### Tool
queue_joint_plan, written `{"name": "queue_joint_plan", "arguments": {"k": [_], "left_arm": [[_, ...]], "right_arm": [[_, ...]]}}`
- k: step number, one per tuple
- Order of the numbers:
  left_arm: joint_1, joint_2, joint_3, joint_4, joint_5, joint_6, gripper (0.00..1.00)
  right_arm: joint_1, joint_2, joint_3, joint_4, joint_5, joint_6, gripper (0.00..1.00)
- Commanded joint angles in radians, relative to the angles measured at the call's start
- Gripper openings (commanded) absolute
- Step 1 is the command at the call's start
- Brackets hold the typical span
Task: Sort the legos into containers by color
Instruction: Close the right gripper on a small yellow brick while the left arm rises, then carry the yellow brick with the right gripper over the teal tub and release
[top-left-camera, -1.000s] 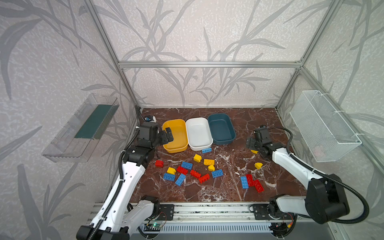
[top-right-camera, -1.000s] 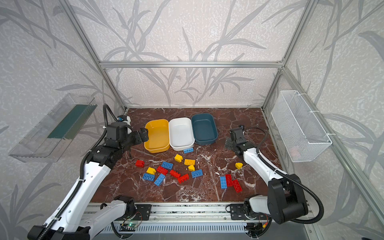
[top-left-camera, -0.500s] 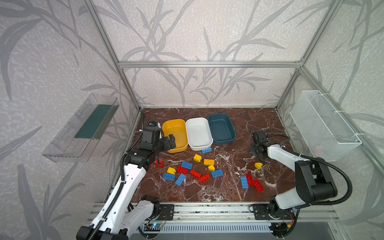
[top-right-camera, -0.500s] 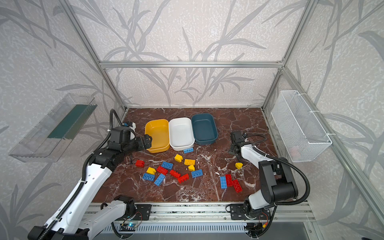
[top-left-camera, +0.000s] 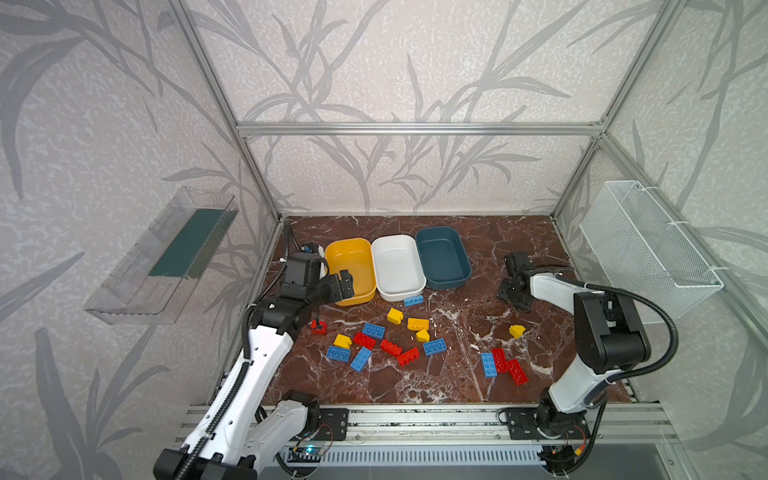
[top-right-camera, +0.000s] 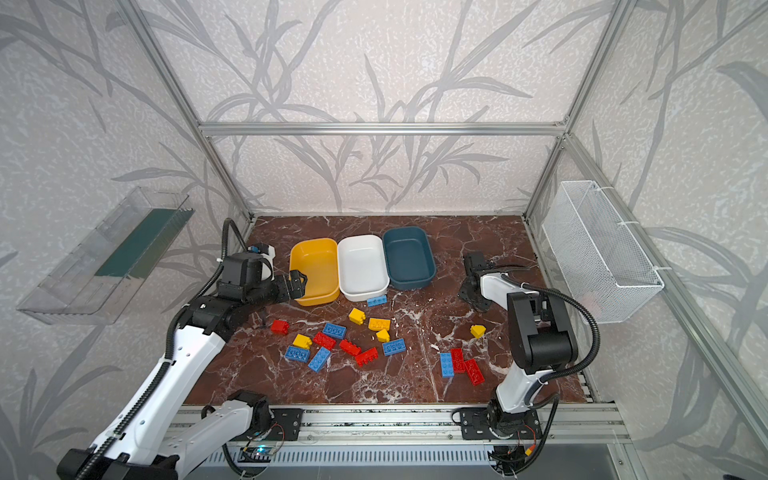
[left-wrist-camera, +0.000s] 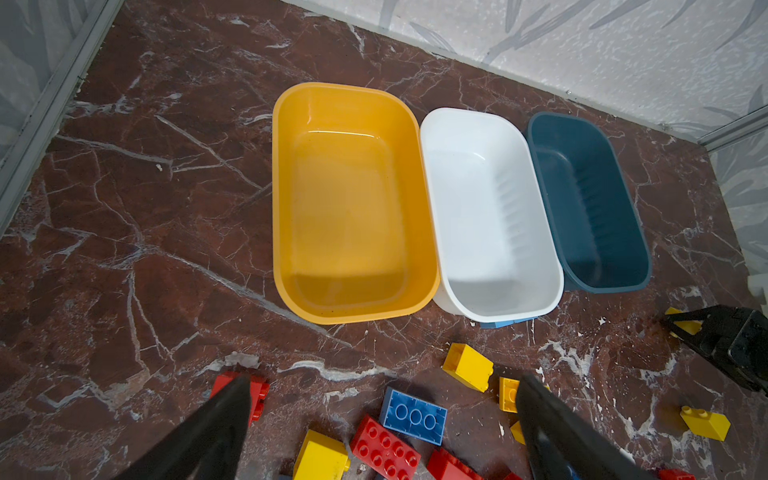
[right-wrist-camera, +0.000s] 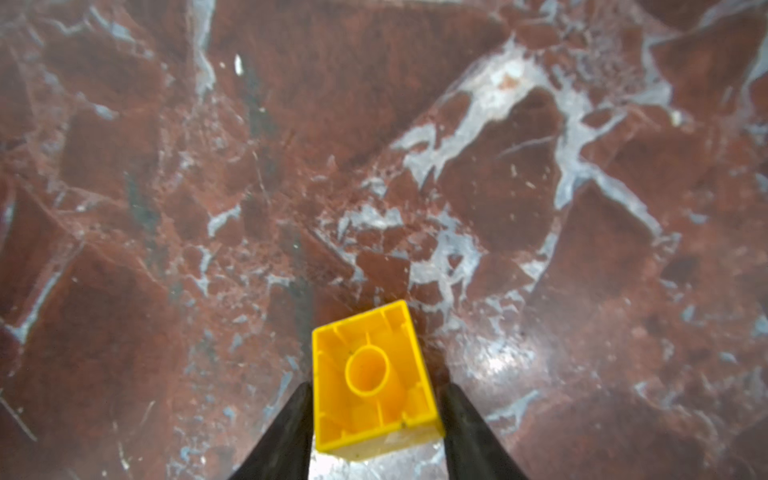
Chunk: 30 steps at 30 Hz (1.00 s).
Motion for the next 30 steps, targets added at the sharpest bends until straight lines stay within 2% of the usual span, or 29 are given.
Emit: {"name": "queue_joint_plan", "arguments": {"k": [1, 9, 15, 22, 24, 30], "left_arm": [[-0.002, -0.003, 0.012, -0.013, 0.007, 0.014, 0.99], [-0.003, -0.025, 0.008, -0.009, 0.009, 0.015, 0.99], [-0.004, -0.024, 0.008, -0.010, 0.008, 0.015, 0.99], [-0.004, -0.017, 0.004, -0.006, 0.015, 0.014, 0.99], [-0.004, -0.014, 0.007, -0.006, 0.027, 0.012, 0.99], [-0.004, -0.008, 0.001, -0.001, 0.025, 0.011, 0.99]], "right_arm": [[-0.002, 0.023, -0.021, -0.046, -0.057, 0.022, 0.50], [-0.017, 0.059, 0.025, -0.072, -0.082, 0.000, 0.63], [-0.028, 0.072, 0.068, -0.114, -0.068, -0.017, 0.64], [-0.044, 0.102, 0.116, -0.169, -0.053, -0.094, 0.70], [-0.055, 0.117, 0.123, -0.159, -0.077, -0.099, 0.71], [-0.066, 0.158, 0.167, -0.190, -0.103, -0.096, 0.68]]}}
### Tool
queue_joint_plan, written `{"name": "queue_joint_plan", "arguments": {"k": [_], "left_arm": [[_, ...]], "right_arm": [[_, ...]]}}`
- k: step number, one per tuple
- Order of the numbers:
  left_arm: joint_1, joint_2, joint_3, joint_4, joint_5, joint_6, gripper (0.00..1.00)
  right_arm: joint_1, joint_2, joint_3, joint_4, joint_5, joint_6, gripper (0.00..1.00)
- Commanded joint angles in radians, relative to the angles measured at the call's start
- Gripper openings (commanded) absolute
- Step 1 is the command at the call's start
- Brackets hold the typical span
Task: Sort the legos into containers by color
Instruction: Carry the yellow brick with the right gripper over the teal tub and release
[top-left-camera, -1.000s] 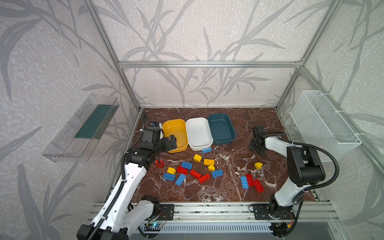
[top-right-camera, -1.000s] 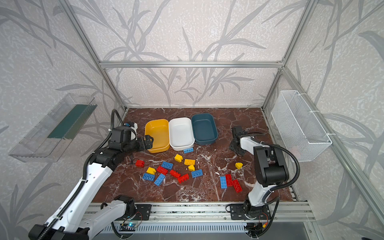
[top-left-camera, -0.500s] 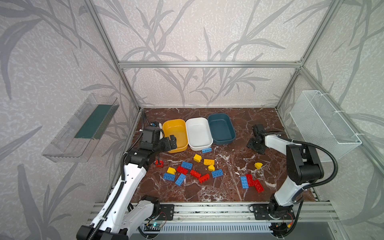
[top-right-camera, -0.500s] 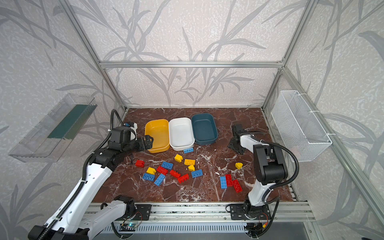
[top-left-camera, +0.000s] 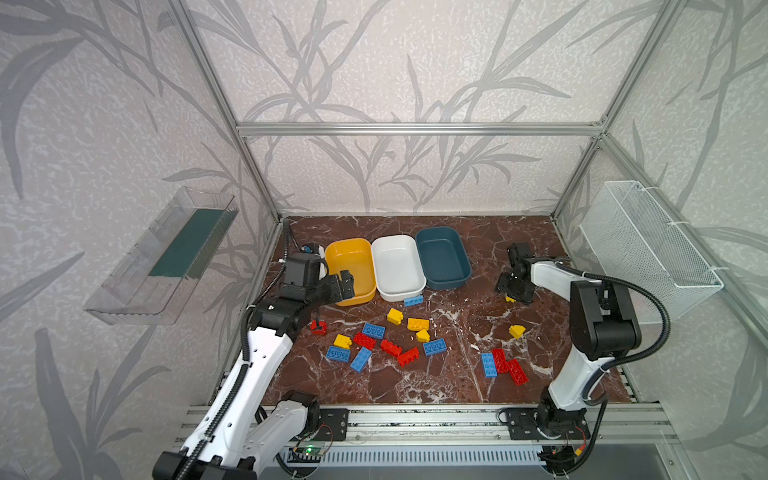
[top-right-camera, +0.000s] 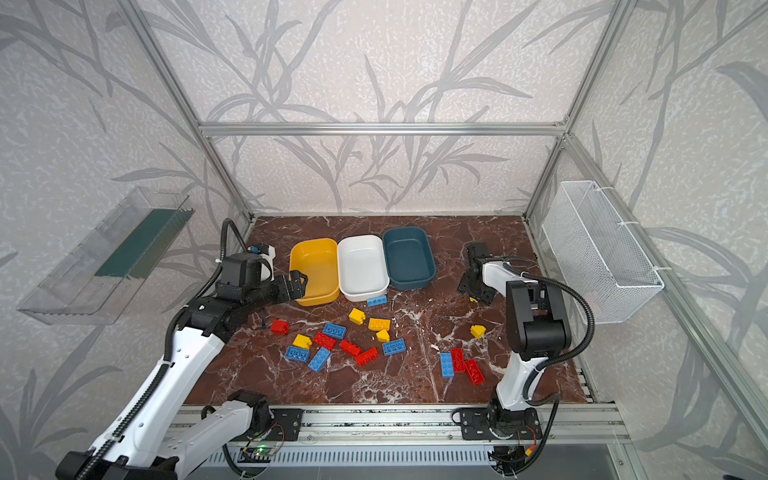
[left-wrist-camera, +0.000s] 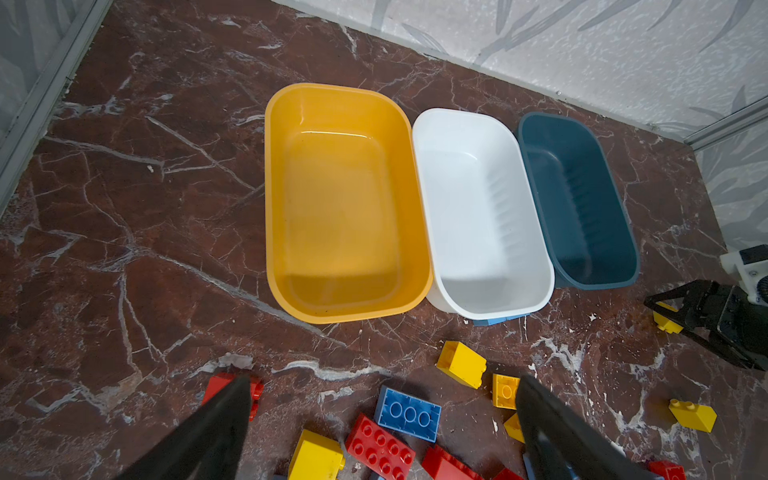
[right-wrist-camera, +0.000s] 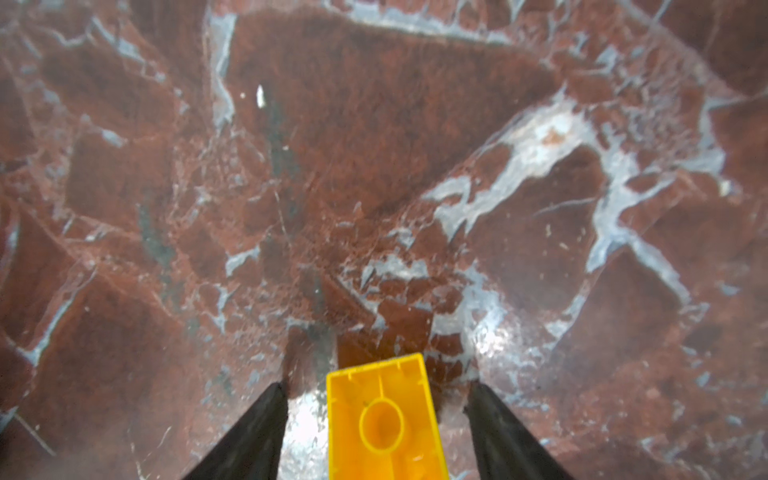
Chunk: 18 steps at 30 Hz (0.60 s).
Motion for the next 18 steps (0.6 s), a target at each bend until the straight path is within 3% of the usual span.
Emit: {"name": "queue_joint_plan", "arguments": {"k": [1, 12, 18], "left_arm": [[-0.003, 0.004, 0.004, -0.003, 0.017, 0.009, 0.99], [-0.003, 0.007, 0.002, 0.000, 0.027, 0.006, 0.99], [-0.003, 0.009, -0.003, 0.005, 0.022, 0.001, 0.99]], "right_arm": [[-0.010, 0.056, 0.006, -0.057, -0.040, -0.007, 0.65], [-0.007, 0.057, 0.003, -0.045, -0.054, -0.011, 0.26], [0.034, -0.003, 0.008, -0.067, -0.027, -0.061, 0.25]]}}
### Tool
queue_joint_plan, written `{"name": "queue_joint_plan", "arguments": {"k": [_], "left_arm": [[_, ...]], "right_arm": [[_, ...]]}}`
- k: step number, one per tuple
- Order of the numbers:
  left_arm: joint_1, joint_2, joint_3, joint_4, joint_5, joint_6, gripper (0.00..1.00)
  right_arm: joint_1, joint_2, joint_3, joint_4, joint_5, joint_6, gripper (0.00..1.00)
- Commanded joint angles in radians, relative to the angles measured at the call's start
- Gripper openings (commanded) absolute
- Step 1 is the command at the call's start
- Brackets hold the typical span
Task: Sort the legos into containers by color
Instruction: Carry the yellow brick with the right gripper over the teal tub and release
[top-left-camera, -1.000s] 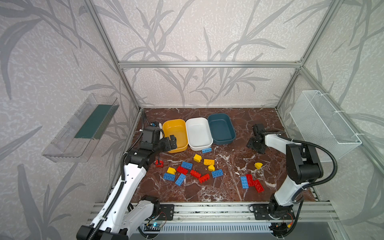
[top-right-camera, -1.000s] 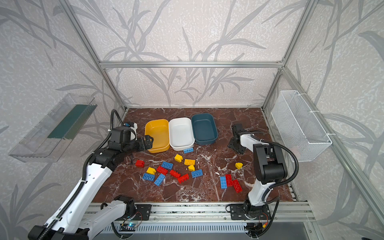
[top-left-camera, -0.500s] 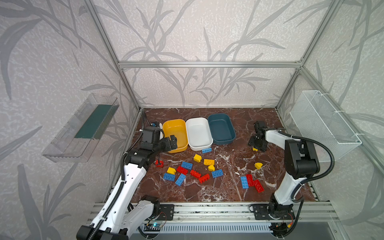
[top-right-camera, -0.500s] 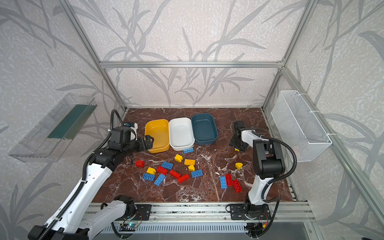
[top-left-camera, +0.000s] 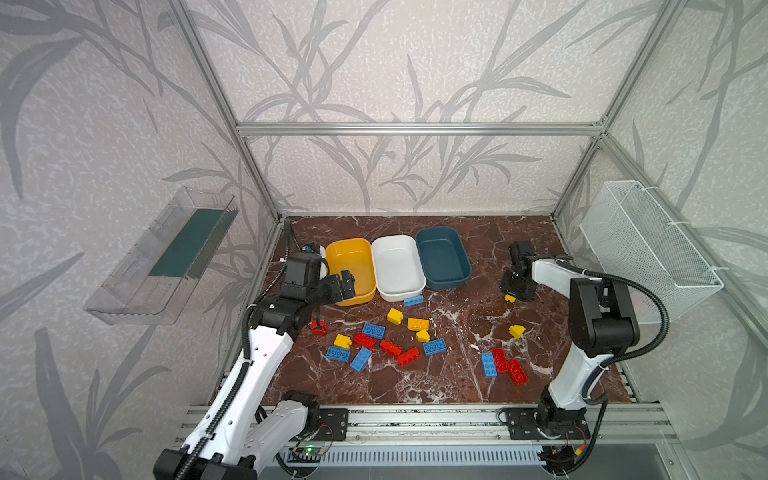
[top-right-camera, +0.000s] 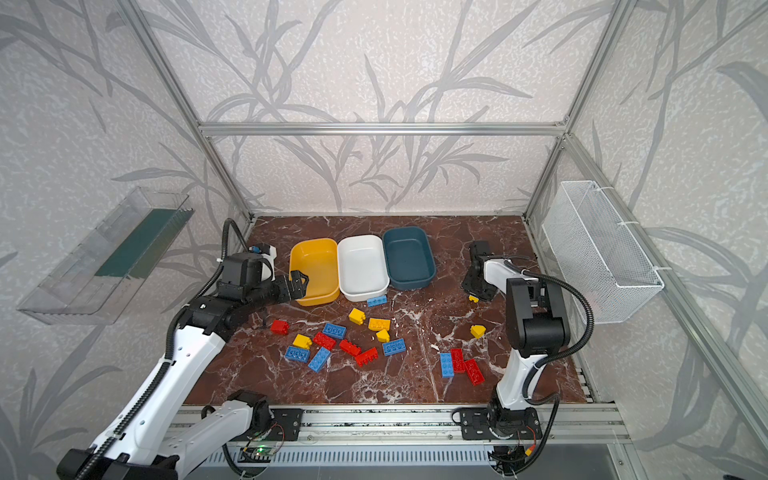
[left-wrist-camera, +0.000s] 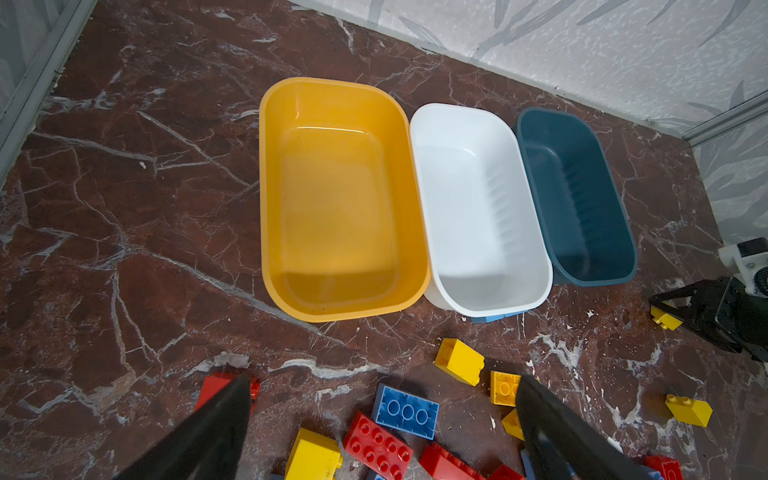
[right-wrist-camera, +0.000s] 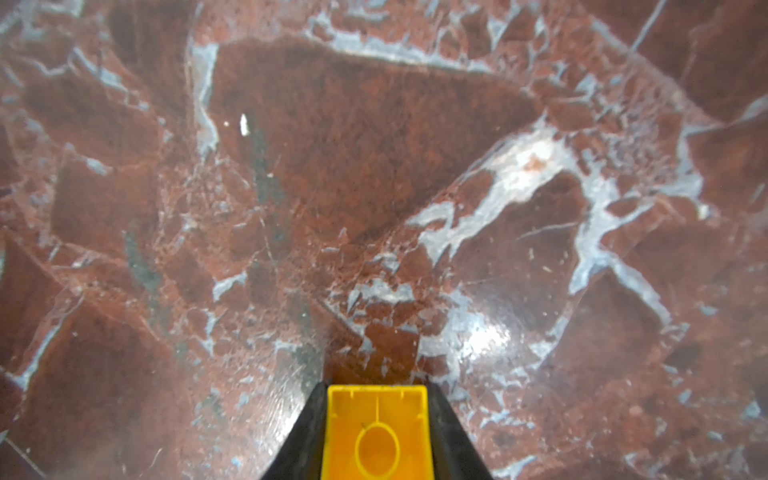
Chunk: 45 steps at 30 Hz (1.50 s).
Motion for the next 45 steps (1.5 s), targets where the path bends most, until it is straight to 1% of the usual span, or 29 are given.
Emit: {"name": "queue_joint_plan", "arguments": {"k": [1, 4, 7, 10, 14, 19, 22, 26, 32, 35, 40, 45], "left_arm": [[-0.003, 0.004, -0.005, 0.008, 0.013, 0.000, 0.99], [-0.003, 0.008, -0.008, 0.011, 0.015, -0.006, 0.99], [-0.003, 0.020, -0.004, 0.004, 0.015, -0.007, 0.99], [-0.003, 0.017, -0.005, 0.007, 0.012, -0.019, 0.99], [-0.006, 0.005, -0.007, 0.000, -0.009, -0.006, 0.99], [-0.034, 0.018, -0.010, 0.004, 0.000, 0.006, 0.99], [-0.055, 0.029, -0.005, -0.006, -0.003, 0.016, 0.99], [-0.060, 0.035, -0.005, -0.005, 0.002, 0.020, 0.99], [-0.063, 0.066, -0.001, -0.003, 0.041, 0.019, 0.99], [-0.064, 0.075, -0.004, 0.001, 0.048, 0.018, 0.98], [-0.079, 0.074, 0.004, -0.016, 0.038, 0.031, 0.96], [-0.108, 0.079, 0.006, -0.027, 0.004, 0.046, 0.96]], "right_arm": [[0.049, -0.034, -0.011, -0.052, -0.031, -0.039, 0.25], [0.110, -0.079, 0.013, -0.054, -0.034, -0.064, 0.23], [0.189, -0.095, 0.095, -0.093, -0.032, -0.088, 0.23], [0.264, -0.080, 0.200, -0.120, -0.038, -0.110, 0.23], [0.324, -0.023, 0.326, -0.114, -0.097, -0.121, 0.23], [0.369, 0.087, 0.484, -0.142, -0.120, -0.130, 0.23], [0.377, 0.150, 0.532, -0.137, -0.142, -0.119, 0.23], [0.382, 0.223, 0.595, -0.159, -0.156, -0.117, 0.23], [0.384, 0.271, 0.627, -0.149, -0.172, -0.109, 0.25], [0.384, 0.284, 0.647, -0.165, -0.170, -0.110, 0.31], [0.383, 0.282, 0.671, -0.166, -0.179, -0.129, 0.50], [0.383, 0.241, 0.643, -0.136, -0.215, -0.161, 0.62]]}}
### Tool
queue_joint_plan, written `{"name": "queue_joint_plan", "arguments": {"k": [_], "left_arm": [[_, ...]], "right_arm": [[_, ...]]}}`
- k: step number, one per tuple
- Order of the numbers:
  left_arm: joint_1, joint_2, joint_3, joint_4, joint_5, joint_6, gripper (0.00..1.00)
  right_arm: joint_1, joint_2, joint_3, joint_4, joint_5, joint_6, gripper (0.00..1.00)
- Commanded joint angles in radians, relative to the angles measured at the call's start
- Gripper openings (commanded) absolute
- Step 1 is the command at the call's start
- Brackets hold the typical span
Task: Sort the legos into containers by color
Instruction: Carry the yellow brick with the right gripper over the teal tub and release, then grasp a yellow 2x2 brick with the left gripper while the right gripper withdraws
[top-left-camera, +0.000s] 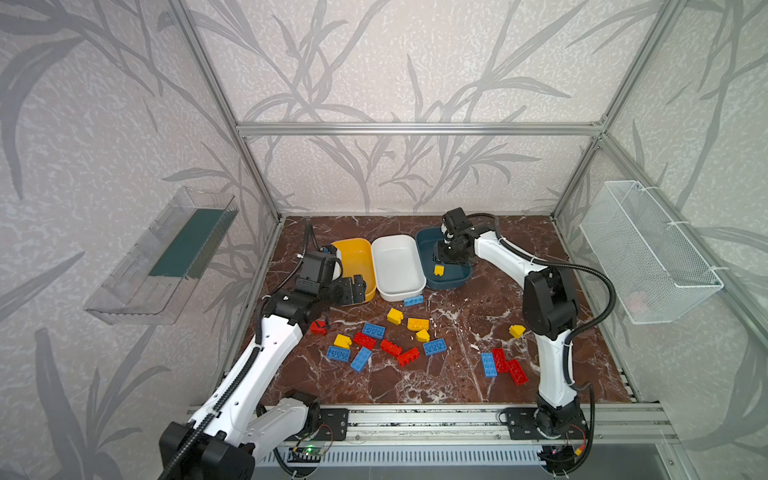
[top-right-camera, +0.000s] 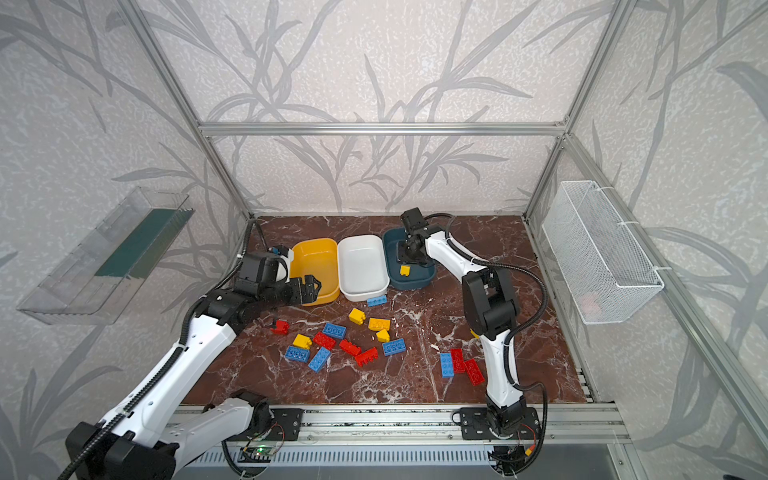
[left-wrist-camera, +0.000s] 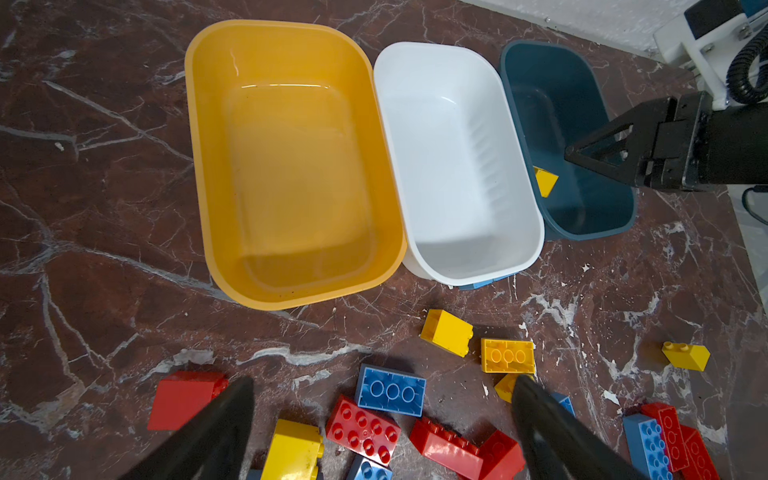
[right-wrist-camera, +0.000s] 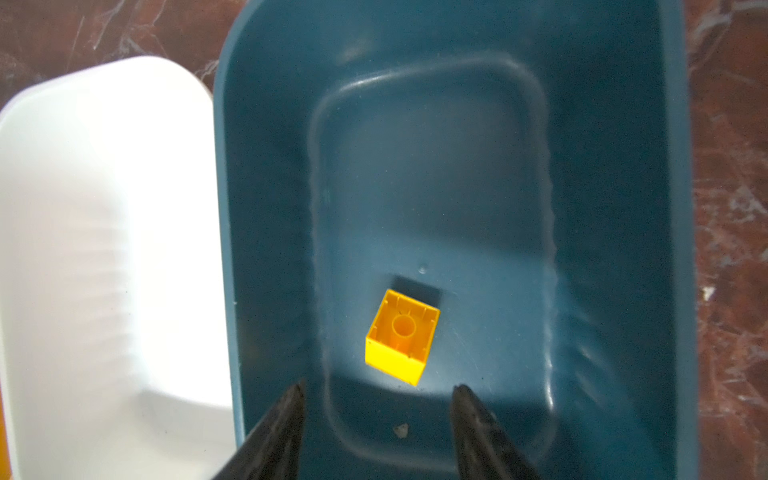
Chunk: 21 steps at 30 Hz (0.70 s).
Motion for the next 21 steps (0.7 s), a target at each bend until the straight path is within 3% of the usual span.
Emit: {"name": "queue_joint_plan", "arguments": {"k": [1, 5, 12, 15, 19, 21], "left_arm": [[-0.026, 0.006, 0.010, -0.031, -0.029, 0.032, 0.95], [-0.063, 0.011, 0.011, -0.030, -0.014, 0.059, 0.94], [-0.190, 0.059, 0.020, -0.055, -0.101, 0.082, 0.92], [-0.235, 0.099, 0.029, -0.056, -0.110, 0.072, 0.91], [-0.295, 0.164, 0.053, -0.057, -0.117, 0.061, 0.88], [-0.316, 0.197, 0.067, -0.053, -0.114, 0.058, 0.87]], "right_arm": [[0.005, -0.057, -0.024, 0.022, -0.043, -0.039, 0.64], [0.005, -0.141, -0.096, 0.083, -0.053, -0.062, 0.70], [0.006, -0.392, -0.394, 0.296, -0.102, -0.078, 0.76], [0.008, -0.538, -0.589, 0.432, -0.089, -0.055, 0.77], [0.060, -0.750, -0.966, 0.832, -0.036, -0.003, 0.81], [0.076, -0.820, -1.054, 0.877, 0.002, -0.001, 0.81]]}}
